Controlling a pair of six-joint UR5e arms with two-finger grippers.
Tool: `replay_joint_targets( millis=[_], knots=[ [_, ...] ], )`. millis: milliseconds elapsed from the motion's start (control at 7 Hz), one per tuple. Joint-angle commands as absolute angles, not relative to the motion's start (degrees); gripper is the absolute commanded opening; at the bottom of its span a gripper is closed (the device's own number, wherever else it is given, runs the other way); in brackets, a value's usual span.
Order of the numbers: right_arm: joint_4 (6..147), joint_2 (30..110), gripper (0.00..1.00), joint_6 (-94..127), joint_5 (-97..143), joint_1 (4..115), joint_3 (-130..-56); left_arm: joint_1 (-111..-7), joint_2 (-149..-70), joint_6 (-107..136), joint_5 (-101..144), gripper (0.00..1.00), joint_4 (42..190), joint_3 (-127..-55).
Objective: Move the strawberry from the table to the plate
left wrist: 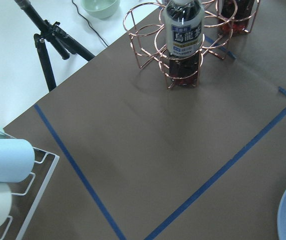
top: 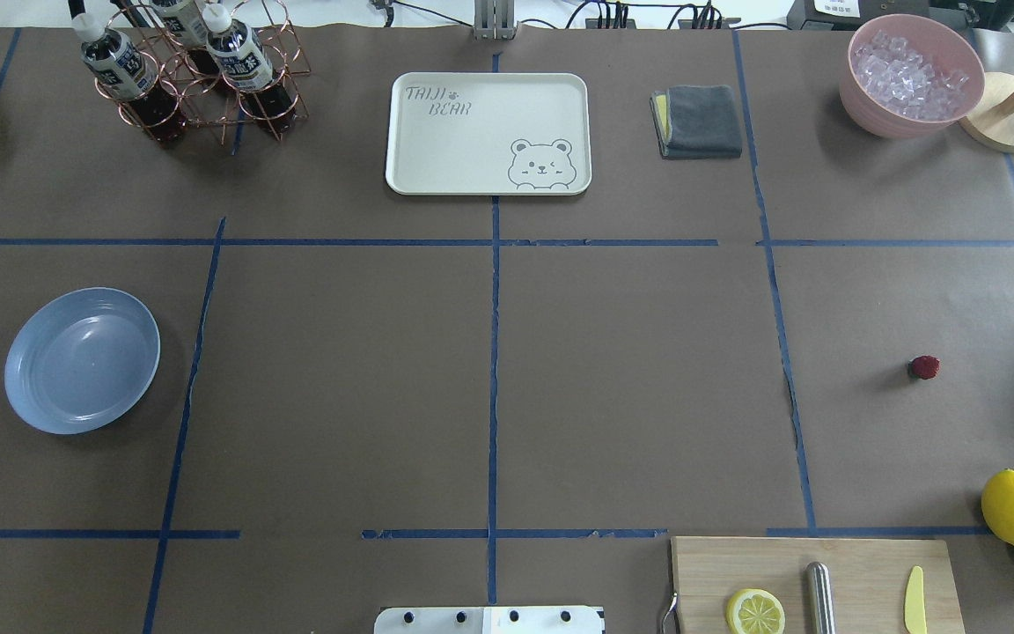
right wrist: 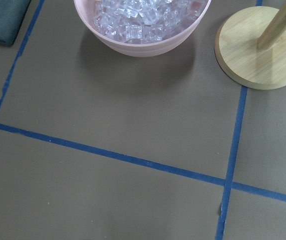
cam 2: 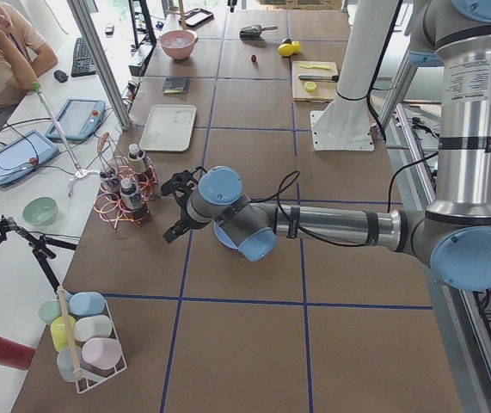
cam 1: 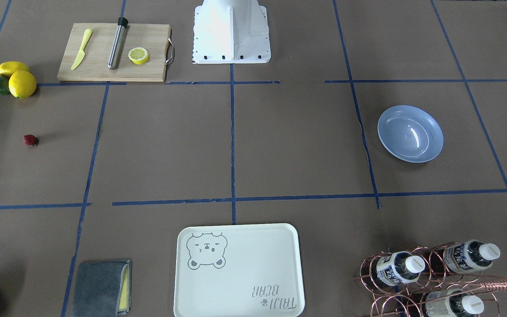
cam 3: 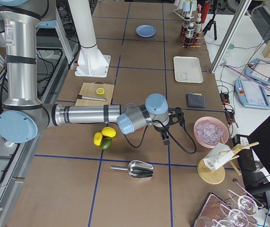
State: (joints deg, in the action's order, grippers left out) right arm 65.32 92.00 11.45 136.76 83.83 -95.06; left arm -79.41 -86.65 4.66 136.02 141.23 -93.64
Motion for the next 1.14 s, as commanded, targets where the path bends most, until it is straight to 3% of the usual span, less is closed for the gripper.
replay_joint_targets(
  millis=[0,286,429,857,1000],
  knots=[
    [65.30,91.93,1.00,11.60,136.67,83.50,-94.92,-70.61,-81.77,23.63,132.05,1.00,150.86,-91.67],
    [65.30,92.11,1.00,11.60,136.76,83.50,-94.75,-63.49,-78.23,43.42,126.23,0.68,161.59,-88.44],
    [65.30,92.37,1.00,11.60,136.67,83.50,-94.66,-60.06,-78.14,50.03,122.90,0.60,165.20,-86.24],
    [65.30,92.64,1.00,11.60,136.67,83.50,-94.66,-50.29,-78.22,58.85,115.40,0.59,169.87,-83.58],
    [65.30,92.64,1.00,11.60,136.76,83.50,-94.75,-48.36,-78.22,60.10,114.36,0.55,170.24,-83.50]
  ],
)
